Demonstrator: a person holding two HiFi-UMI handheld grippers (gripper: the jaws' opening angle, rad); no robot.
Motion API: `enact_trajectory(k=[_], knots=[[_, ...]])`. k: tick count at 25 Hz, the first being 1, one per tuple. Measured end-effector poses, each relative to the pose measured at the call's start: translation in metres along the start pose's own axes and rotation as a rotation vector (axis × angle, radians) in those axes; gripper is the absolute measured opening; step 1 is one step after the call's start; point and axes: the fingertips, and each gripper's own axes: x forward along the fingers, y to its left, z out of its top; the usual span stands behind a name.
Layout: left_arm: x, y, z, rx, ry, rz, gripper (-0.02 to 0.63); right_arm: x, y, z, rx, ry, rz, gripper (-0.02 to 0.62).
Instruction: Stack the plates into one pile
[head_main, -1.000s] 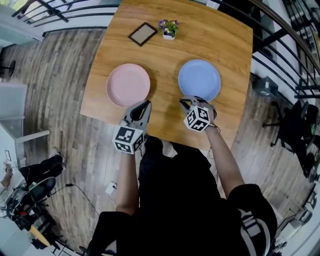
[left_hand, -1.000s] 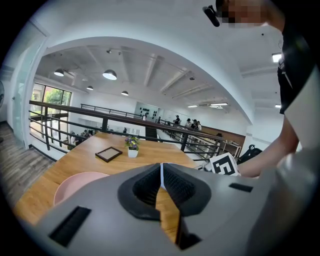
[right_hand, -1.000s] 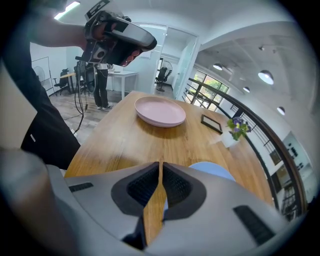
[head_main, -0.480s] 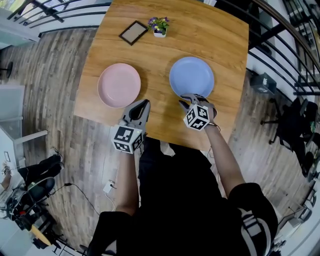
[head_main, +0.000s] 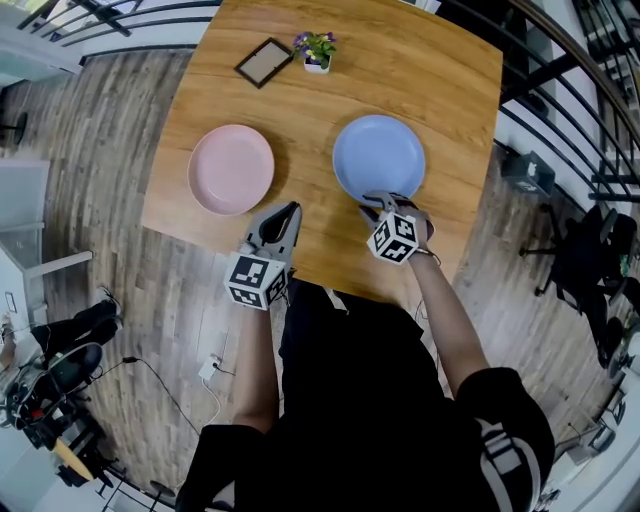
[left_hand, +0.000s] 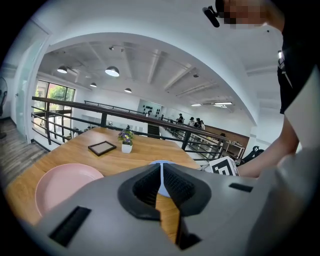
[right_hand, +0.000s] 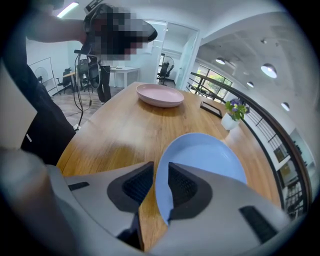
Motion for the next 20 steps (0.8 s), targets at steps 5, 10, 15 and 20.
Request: enact_trajectory(k=[5,10,15,20], knots=[[0.003,-0.006,-0.007,-0.014,0.003,0.013,0.034,0.008,0.007,-0.015,0.014,0.024,0.029,0.107],[0.001,-0.009,-0.018,-0.027,0.018,0.022,0.034,0.018,0.013,-0.026,0.014,0.053,0.04,0.107],[-0.008,-0.004,-0.027,-0.038,0.026,0.045,0.034,0.026,0.015,-0.031,-0.002,0.072,0.02,0.107],[-0.017,0.005,-0.031,-0.05,0.018,0.066,0.034,0.029,0.008,-0.031,-0.005,0.089,-0.02,0.082]])
